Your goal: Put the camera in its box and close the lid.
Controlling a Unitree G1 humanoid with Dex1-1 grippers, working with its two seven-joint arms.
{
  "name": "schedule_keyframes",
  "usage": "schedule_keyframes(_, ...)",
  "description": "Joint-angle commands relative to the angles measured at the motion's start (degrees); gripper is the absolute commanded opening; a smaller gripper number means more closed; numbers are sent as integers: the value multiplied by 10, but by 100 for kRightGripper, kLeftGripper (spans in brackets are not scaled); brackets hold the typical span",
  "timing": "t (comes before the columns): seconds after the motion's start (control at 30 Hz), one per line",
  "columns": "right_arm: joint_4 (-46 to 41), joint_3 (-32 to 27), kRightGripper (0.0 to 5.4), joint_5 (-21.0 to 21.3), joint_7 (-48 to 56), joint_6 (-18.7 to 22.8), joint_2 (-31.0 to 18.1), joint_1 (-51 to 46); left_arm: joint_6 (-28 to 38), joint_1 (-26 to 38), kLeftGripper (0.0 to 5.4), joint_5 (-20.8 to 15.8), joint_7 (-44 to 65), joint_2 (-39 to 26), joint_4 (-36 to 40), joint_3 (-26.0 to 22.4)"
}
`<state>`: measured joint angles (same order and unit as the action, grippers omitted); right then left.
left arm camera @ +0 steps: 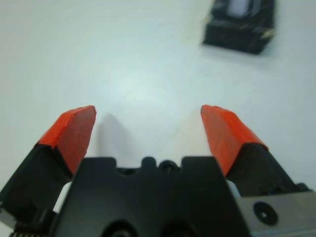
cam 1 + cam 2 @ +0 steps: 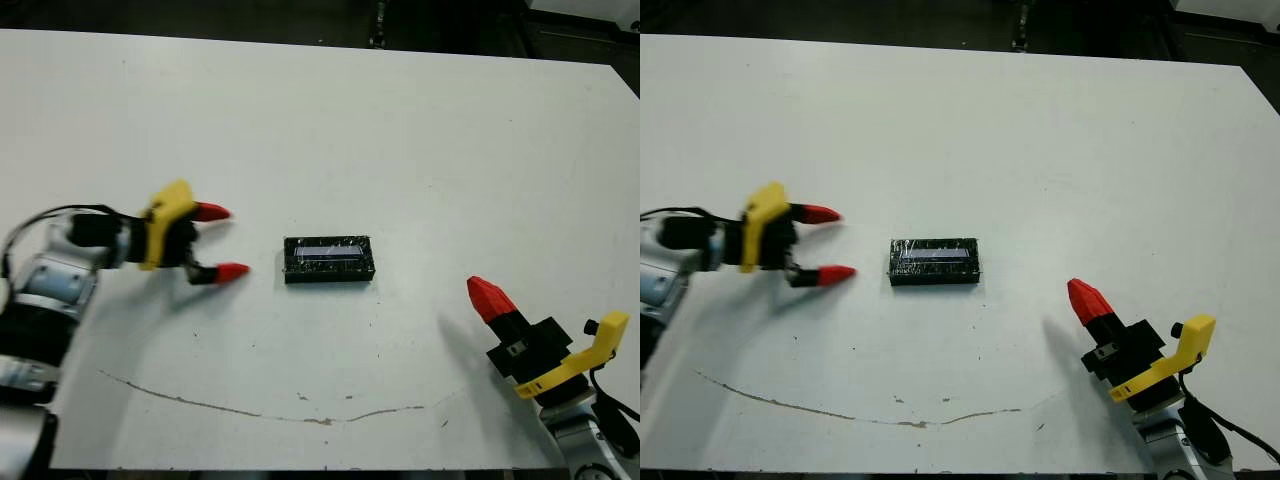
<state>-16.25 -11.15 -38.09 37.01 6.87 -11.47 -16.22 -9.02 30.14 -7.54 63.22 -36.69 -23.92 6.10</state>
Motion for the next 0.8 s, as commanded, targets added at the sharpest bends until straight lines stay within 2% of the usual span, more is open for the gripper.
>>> schedule_keyframes(0.03, 5, -1, 0, 4, 3, -9, -1, -3, -13, -20, 539, 10, -6, -29, 9, -11)
schedule_keyframes(0.13, 7, -1, 0, 3, 5, -9, -2, -2, -46, -19, 539, -24, 17, -50, 50, -33)
schedule_keyframes(0.2, 7, -1, 0, 3, 3, -8, -1, -3, -73, -25, 539, -66, 10, -49, 105, -70)
schedule_keyframes(0.23, 5, -1, 0, 3, 1, -5, -2, -3, -98, -32, 531, -99, -7, -37, 147, -95)
schedule_keyframes(0.27, 4, -1, 0, 4, -1, -5, -2, -4, -124, -41, 520, -128, -31, -22, 189, -117)
schedule_keyframes(0.33, 6, 0, 0, 8, -1, -11, 1, -3, -150, -77, 494, -189, -132, 58, 289, -160)
schedule_keyframes(0.4, 6, 0, 0, 5, -6, -7, 5, -3, -129, -110, 469, -214, -217, 136, 360, -169)
schedule_keyframes(0.5, 0, 2, 0, 11, -23, -5, 13, -5, -127, -148, 421, -218, -323, 234, 433, -129)
schedule_keyframes(0.57, -8, 3, 0, 11, -43, 4, 19, -8, -127, -166, 391, -201, -366, 275, 453, -90)
schedule_keyframes(0.7, -26, 4, 0, 3, -75, 24, 26, -13, -144, -192, 327, -149, -430, 317, 460, -5)
schedule_keyframes(0.8, -23, 5, 0, 2, -75, 21, 28, -14, -157, -205, 282, -117, -447, 328, 450, 53)
